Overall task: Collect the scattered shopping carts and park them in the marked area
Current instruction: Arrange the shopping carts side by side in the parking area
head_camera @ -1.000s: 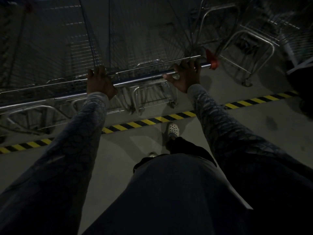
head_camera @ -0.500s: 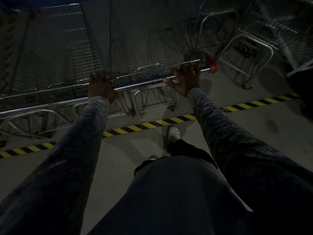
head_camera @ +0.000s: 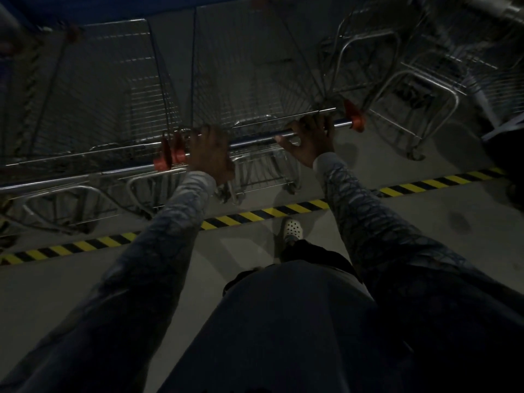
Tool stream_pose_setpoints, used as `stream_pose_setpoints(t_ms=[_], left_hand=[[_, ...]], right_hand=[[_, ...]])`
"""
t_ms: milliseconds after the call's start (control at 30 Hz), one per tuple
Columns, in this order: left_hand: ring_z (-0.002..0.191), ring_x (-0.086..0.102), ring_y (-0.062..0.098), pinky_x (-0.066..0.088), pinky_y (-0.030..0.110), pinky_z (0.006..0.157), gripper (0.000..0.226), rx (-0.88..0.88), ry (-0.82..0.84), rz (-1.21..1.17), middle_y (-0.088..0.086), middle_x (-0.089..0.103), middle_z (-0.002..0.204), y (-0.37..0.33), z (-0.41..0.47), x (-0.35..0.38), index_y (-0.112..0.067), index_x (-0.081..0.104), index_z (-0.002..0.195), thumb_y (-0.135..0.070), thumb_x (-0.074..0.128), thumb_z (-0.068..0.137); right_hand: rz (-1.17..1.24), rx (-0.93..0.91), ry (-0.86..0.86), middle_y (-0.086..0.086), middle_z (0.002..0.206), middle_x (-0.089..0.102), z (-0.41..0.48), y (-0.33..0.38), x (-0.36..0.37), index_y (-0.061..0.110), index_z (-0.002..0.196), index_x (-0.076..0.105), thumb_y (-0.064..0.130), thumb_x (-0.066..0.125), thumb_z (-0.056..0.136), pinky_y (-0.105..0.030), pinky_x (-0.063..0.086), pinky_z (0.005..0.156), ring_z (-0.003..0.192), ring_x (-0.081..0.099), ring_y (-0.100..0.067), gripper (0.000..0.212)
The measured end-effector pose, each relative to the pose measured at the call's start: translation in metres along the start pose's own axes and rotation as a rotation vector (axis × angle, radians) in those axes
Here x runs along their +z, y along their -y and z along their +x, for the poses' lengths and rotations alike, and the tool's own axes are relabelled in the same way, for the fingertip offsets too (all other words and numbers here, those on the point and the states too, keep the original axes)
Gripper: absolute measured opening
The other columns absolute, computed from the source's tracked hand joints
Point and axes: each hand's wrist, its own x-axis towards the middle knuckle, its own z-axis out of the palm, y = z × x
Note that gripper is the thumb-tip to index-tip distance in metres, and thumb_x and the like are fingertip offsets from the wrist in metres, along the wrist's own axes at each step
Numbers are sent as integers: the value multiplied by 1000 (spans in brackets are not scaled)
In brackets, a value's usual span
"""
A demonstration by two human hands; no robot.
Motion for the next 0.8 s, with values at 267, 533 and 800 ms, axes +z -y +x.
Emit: stream_pose_setpoints(t_ms=[267,533,800], left_hand=[[112,46,36,34,50,97,67,169,-210,-168,18,53,121,-70,25,-26,-8,54,126,-49,55,73],[105,51,32,35,45,92,50,92,-317,-297,10,57,107,-104,81,-41,-16,62,114,-53,55,82],[101,53,36,38,48,91,27,-310,-331,-304,15,62,99,-26,53,-6,-15,65,94,-37,50,87]], right_hand=[[90,78,-151,-5,132,58,-13,-8,-17,31,119,69,63,53,92,-45,15,116,132,44,-28,45],[153,68,-276,-4,115,67,14,-86,-54,27,108,74,63,45,89,-37,21,105,117,56,-33,49],[154,-153,-87,-5,116,66,29,-81,-37,25,108,73,66,46,89,-56,28,113,119,52,-33,52]])
